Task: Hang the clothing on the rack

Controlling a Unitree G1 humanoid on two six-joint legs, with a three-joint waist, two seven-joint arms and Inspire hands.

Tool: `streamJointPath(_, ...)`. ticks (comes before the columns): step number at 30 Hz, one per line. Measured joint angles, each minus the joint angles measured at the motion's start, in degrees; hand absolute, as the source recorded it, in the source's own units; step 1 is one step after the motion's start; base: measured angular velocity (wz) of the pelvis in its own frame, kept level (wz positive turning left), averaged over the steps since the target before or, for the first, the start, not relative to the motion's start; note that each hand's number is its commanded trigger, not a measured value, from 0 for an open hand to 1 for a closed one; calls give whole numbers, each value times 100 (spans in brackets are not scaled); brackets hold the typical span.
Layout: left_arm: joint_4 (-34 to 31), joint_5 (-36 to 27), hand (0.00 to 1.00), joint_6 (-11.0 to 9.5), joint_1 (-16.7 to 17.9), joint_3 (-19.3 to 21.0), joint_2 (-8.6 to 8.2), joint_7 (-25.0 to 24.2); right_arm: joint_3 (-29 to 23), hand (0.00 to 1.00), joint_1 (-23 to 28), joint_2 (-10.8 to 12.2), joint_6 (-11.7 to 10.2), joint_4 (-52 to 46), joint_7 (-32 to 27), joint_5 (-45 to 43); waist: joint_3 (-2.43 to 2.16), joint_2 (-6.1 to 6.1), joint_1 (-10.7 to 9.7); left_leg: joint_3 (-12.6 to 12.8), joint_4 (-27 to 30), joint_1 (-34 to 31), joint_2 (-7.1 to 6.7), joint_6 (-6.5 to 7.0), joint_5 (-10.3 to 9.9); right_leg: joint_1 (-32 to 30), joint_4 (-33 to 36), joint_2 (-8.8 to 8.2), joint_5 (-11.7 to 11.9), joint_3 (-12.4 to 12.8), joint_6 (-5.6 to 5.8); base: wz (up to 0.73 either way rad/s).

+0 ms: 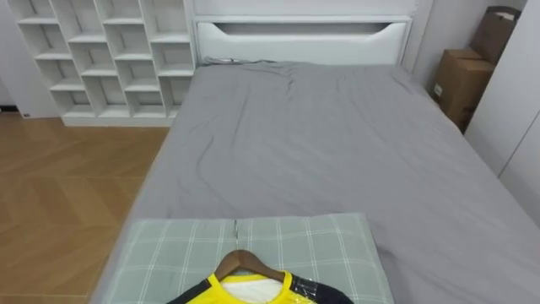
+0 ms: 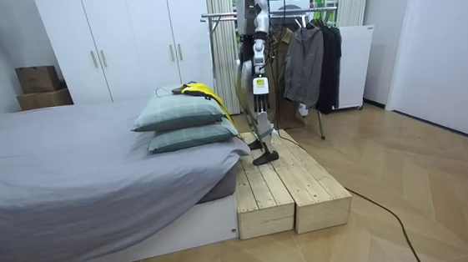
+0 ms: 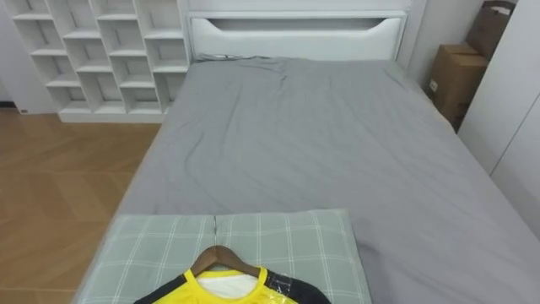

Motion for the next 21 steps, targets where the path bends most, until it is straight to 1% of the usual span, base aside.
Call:
streamJointPath(2,1,-4,0,-4,-7,2,0,18,36,0,3,0,0,1,-4,10,1,-4,-2,-13,-4,2,-1,0,-1,-1,1,0,0,-3,0,0)
streamJointPath(5,3,-10,0,-21,-3,4,-8,179,113,0,4,1,-2,3,-20,-13,-2,-11,8,6,-25,17,-1,0,-1,-11,10,5,0,13,0,0)
streamJointPath(10,-1,-77,0,-137,-5,23,-7,530,107,0,-6,-1,-34,4,-110,-67,-6,-27,4,11,-26,27,-3,0,0,-10,10,3,1,12,-1,0)
streamJointPath(12,-1,-61,0,-192,-8,183,-31,671,95,0,-27,-3,-59,10,-144,-89,-5,-27,7,24,-24,29,-2,0,0,-10,7,3,1,22,0,0)
streamJointPath(15,-42,-66,0,-223,-5,318,-37,861,98,0,-30,-11,-75,-8,-144,-88,-4,-19,9,17,-23,25,-3,0,0,-1,6,3,1,17,0,0)
streamJointPath(19,-64,-80,0,-263,-45,414,-34,1366,108,0,-59,-19,-83,-14,-143,-55,-4,9,14,12,-44,27,-4,0,0,11,5,7,1,12,0,0)
streamJointPath(21,-65,-80,0,-343,-99,633,-32,1705,108,0,-78,-33,-118,-13,-142,-46,-2,10,16,6,-45,27,-3,0,0,14,7,6,1,2,-1,0)
